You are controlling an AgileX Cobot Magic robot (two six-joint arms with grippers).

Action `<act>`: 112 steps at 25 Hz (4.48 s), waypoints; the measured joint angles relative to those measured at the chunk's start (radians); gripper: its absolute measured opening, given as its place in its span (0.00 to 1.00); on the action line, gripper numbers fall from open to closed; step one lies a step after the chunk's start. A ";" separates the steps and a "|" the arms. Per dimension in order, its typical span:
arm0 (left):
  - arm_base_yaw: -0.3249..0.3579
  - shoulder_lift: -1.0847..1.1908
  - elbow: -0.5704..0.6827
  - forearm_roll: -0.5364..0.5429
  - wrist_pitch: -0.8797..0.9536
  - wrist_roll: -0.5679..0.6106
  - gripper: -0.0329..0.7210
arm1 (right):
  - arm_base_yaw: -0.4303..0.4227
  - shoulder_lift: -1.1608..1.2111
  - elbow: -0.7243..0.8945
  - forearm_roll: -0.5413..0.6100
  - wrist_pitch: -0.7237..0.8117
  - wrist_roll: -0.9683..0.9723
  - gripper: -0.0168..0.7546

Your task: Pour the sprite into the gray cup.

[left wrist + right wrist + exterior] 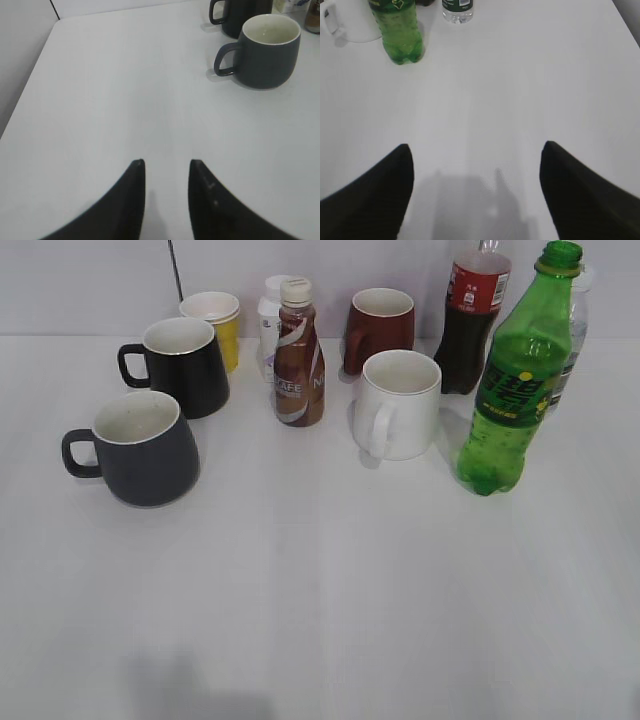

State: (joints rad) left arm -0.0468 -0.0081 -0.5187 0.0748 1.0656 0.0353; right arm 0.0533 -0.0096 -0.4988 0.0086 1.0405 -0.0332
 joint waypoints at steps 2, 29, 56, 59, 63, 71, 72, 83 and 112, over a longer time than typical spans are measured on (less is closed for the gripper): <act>0.000 0.000 0.000 0.000 0.000 0.000 0.36 | 0.000 0.000 0.000 0.000 0.000 0.000 0.78; 0.000 0.509 0.223 -0.148 -1.351 0.000 0.36 | 0.000 0.000 0.000 0.000 0.000 0.000 0.78; -0.050 1.630 0.231 0.203 -1.955 0.000 0.48 | 0.000 0.000 0.000 0.000 0.000 0.000 0.78; -0.050 1.671 0.206 0.156 -1.972 0.008 0.48 | 0.000 0.000 0.000 0.000 0.000 0.000 0.78; -0.050 1.721 0.177 0.139 -2.003 0.011 0.48 | 0.000 0.000 0.000 0.000 0.000 0.000 0.78; -0.050 1.767 0.126 0.151 -2.040 0.011 0.39 | 0.000 0.000 0.000 0.000 0.000 0.000 0.78; -0.050 1.771 0.121 0.160 -2.040 0.011 0.34 | 0.000 0.000 0.000 0.000 0.000 0.000 0.78; -0.050 1.775 0.111 0.219 -2.060 0.023 0.12 | 0.000 0.000 0.000 0.042 0.000 -0.012 0.78; -0.050 1.655 0.112 0.269 -2.021 0.011 0.12 | 0.082 0.788 0.234 0.053 -1.420 0.202 0.66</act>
State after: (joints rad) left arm -0.0971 1.6470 -0.4070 0.3442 -0.9549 0.0461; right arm 0.1348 0.7781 -0.2645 0.0620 -0.3794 0.1684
